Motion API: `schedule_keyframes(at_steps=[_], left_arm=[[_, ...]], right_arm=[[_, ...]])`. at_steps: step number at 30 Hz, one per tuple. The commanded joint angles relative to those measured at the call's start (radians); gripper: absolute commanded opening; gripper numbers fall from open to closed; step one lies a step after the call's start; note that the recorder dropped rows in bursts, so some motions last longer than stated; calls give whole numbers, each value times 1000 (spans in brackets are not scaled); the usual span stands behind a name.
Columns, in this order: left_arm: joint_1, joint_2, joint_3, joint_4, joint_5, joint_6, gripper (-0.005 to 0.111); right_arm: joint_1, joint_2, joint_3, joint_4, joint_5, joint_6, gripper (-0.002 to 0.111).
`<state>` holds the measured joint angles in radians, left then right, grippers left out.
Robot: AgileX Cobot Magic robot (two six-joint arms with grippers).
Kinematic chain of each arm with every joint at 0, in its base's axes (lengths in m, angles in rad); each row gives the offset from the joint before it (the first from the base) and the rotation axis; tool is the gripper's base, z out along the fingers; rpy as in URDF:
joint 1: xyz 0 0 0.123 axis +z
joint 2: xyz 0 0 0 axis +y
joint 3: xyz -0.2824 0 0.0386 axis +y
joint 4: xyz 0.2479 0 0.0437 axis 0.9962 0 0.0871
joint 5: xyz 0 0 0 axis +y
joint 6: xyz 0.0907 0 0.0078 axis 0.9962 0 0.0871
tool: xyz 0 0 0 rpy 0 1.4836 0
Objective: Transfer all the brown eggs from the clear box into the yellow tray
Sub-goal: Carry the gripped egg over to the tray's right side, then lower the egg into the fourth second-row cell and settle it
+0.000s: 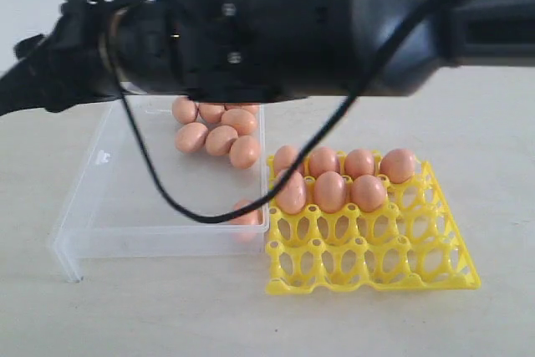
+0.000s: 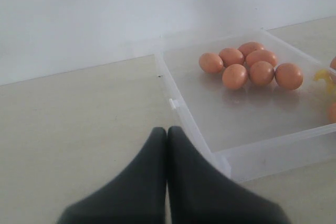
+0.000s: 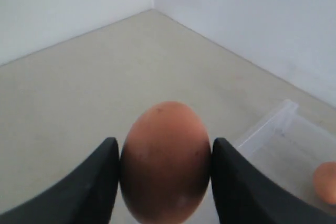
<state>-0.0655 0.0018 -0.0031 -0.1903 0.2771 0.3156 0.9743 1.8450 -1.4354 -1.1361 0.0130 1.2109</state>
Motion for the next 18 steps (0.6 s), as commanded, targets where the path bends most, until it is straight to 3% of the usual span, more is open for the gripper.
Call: schedule_keyframes(at_steps=[1,7,12,14,18], left_arm=[[-2,-2,3,-7,-17,-9,-4],[-2,-2,3,-7,-17,-9,-4],[-2,-2,3,-7,-17,-9,-4],[-2,-2,3,-7,-17,-9,-4],[-2,-2,3,-7,-17,-9,-4]], right_arm=[[-119,-144,183,-19,-211,38,0],[-348,-327,392,-29,-280,38,0],[-680,-395,558,-59,-634,178,0],[-830,-389,631,-141,-821,258,0],[-1027,-352,722,-372,-1141,280,0]])
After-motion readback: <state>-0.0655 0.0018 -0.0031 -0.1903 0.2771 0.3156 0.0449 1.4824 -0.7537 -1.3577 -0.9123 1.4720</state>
